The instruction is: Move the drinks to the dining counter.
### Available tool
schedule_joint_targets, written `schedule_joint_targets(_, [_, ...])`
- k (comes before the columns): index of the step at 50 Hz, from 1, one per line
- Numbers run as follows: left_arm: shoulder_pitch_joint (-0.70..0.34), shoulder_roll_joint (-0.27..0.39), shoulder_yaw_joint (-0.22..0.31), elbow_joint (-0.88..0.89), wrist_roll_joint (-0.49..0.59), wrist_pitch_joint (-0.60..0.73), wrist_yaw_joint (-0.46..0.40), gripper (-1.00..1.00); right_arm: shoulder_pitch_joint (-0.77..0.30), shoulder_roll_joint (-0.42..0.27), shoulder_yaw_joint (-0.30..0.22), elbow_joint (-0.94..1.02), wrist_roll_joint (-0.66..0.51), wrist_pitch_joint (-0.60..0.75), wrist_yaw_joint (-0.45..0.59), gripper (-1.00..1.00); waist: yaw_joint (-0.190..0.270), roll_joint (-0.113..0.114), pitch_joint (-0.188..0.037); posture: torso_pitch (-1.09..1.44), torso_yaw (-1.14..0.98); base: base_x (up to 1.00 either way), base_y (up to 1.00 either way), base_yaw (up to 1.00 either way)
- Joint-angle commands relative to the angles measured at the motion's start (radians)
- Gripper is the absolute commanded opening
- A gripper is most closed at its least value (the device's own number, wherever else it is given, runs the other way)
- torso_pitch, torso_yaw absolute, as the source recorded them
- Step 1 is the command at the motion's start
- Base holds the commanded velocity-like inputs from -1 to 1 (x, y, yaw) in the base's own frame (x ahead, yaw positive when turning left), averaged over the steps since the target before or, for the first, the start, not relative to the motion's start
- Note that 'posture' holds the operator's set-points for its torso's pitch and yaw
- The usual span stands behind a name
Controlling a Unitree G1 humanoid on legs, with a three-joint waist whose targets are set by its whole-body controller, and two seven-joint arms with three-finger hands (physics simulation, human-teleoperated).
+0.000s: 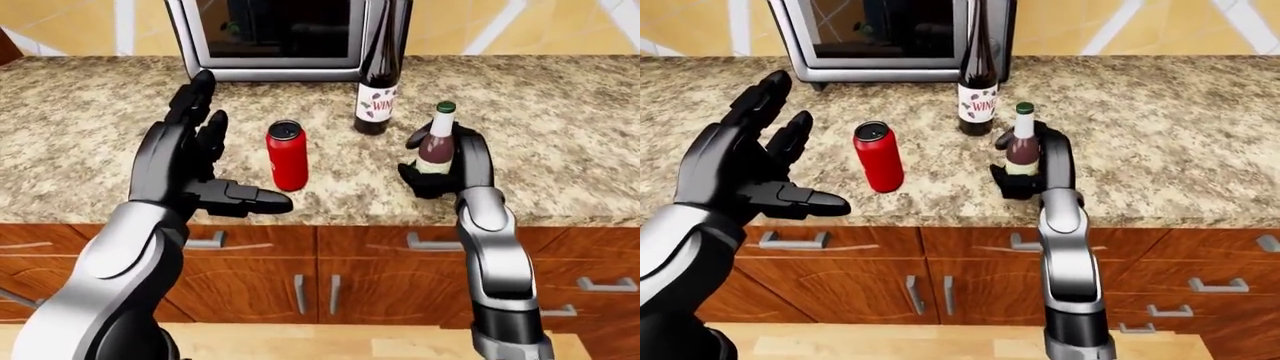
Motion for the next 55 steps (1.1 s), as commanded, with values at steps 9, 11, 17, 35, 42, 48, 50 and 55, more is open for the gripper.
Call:
schedule_joint_targets(9, [-0.015,-0.005,-0.048,0.029,0.061,-0.081,-0.014,1.0,0.006,-0.027,-0.067,-0.275,0.07,0.114,0.006,-1.0,-0.001,-0.003,-0.023,0.0,0.0,0.0,0.0,0.0])
schedule_joint_targets(11, [-0.011,-0.008,-0.085,0.078,0.104,-0.13,-0.025,1.0,0.017,-0.028,-0.071,-0.323,0.086,0.139,0.001,-1.0,-0.001,-0.005,-0.022,0.0,0.0,0.0,0.0,0.0])
schedule_joint_targets(17, [-0.042,-0.054,-0.132,0.206,0.212,-0.214,-0.04,1.0,0.055,-0.02,-0.064,-0.454,0.113,0.198,-0.012,-1.0,0.001,-0.009,-0.024,0.0,0.0,0.0,0.0,0.0])
schedule_joint_targets(35, [-0.092,-0.154,-0.212,0.502,0.407,-0.428,-0.092,1.0,-0.01,-0.046,-0.073,-0.592,0.133,0.349,-0.003,-1.0,0.001,-0.02,-0.023,0.0,0.0,0.0,0.0,0.0])
schedule_joint_targets(42, [-0.105,-0.178,-0.226,0.551,0.435,-0.452,-0.095,1.0,-0.004,-0.045,-0.064,-0.589,0.125,0.339,-0.005,-1.0,0.001,-0.02,-0.023,0.0,0.0,0.0,0.0,0.0])
schedule_joint_targets(48, [-0.11,-0.196,-0.231,0.589,0.456,-0.468,-0.086,1.0,0.011,-0.038,-0.067,-0.59,0.128,0.324,0.0,-1.0,0.002,-0.02,-0.025,0.0,0.0,0.0,0.0,0.0])
schedule_joint_targets(50, [-0.108,-0.201,-0.231,0.602,0.453,-0.483,-0.087,1.0,0.015,-0.036,-0.066,-0.589,0.128,0.318,0.0,-1.0,0.001,-0.021,-0.025,0.0,0.0,0.0,0.0,0.0])
schedule_joint_targets(55, [-0.101,-0.207,-0.236,0.645,0.459,-0.519,-0.082,0.65,0.029,-0.032,-0.068,-0.583,0.13,0.3,0.0,-1.0,0.001,-0.021,-0.028,0.0,0.0,0.0,0.0,0.0])
